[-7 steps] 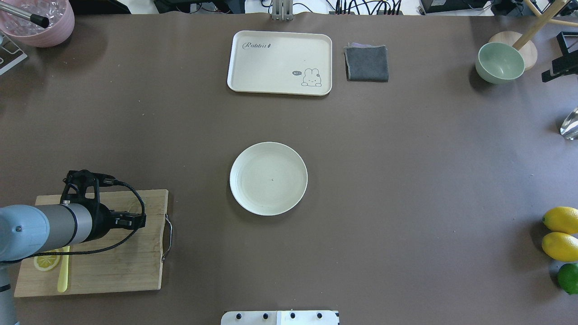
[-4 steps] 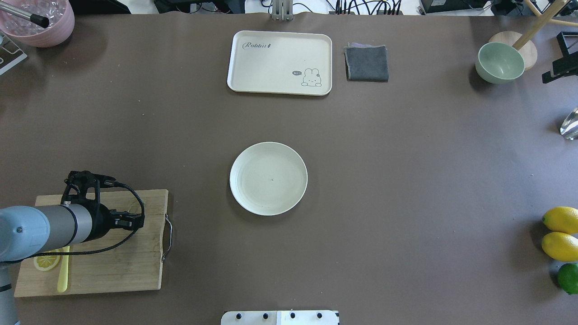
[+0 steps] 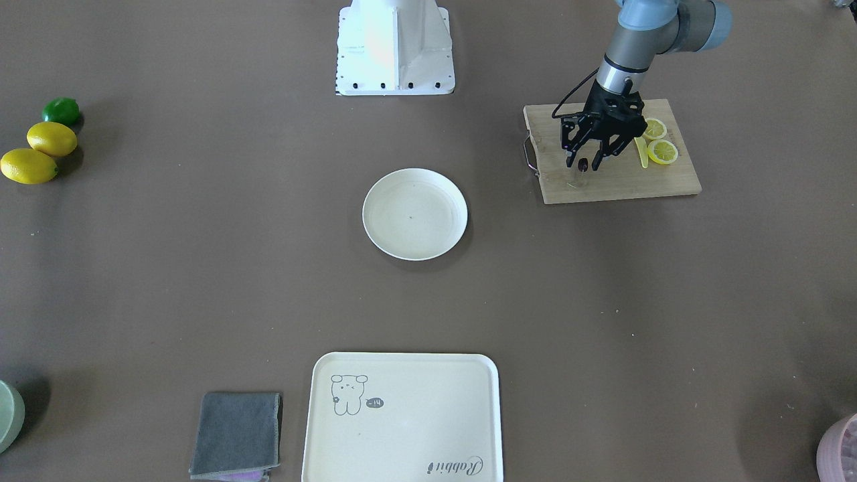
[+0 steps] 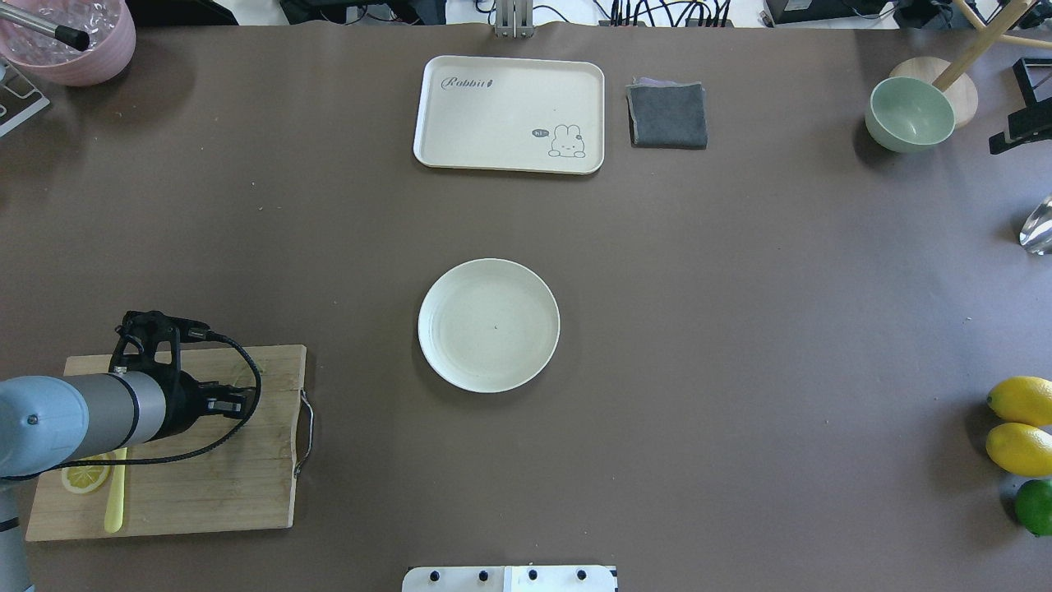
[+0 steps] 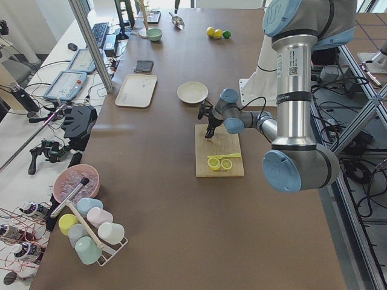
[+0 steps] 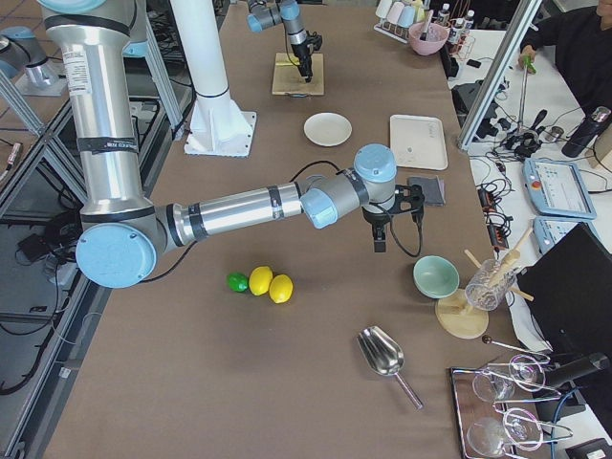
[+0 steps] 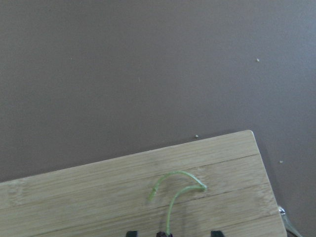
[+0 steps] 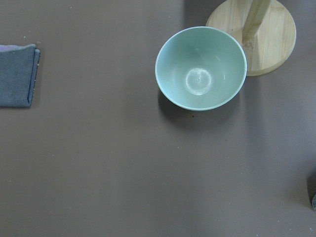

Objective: Place red cherry on plate
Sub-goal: 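Lower the left gripper and close it on the dark cherry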

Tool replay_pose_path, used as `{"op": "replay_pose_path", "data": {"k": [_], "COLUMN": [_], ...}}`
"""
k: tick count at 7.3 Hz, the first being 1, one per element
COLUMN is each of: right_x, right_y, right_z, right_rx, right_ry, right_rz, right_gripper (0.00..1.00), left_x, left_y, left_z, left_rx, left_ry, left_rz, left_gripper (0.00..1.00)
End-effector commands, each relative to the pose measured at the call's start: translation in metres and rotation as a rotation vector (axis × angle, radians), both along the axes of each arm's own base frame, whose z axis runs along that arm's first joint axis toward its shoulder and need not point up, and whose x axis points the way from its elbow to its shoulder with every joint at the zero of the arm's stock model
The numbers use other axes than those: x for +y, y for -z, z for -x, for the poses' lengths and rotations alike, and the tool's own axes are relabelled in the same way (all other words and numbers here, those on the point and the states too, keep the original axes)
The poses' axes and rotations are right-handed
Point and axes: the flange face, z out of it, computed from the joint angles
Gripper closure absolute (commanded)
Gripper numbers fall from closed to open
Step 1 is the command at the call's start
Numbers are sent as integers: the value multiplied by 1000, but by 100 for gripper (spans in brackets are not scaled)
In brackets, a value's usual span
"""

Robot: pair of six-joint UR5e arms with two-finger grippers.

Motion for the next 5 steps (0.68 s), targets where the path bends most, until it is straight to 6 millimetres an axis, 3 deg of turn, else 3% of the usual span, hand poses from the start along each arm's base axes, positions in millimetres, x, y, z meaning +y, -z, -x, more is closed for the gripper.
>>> {"op": "replay_pose_path", "data": {"k": [1,2,4,5], "right_x": [15,15,15,15], "right_y": [-13,-12,-10,-14], "right_z": [-3,-3,-2,-2], "right_rx": [-8,-13,-19,-18], "right_ry": [0,2,6,6], "right_rz": [-38,-39,-38,-32], "right_gripper": [0,0,0,0], "left_x": [0,1,-4,-19], "left_y": [2,5,2,9], "left_z": [-1,0,8,24], "left_rx": [6,15,9,21], "left_ry": [-2,-5,11,48], "left_rz": [1,9,11,3], "left_gripper": [93,100,100,100]}}
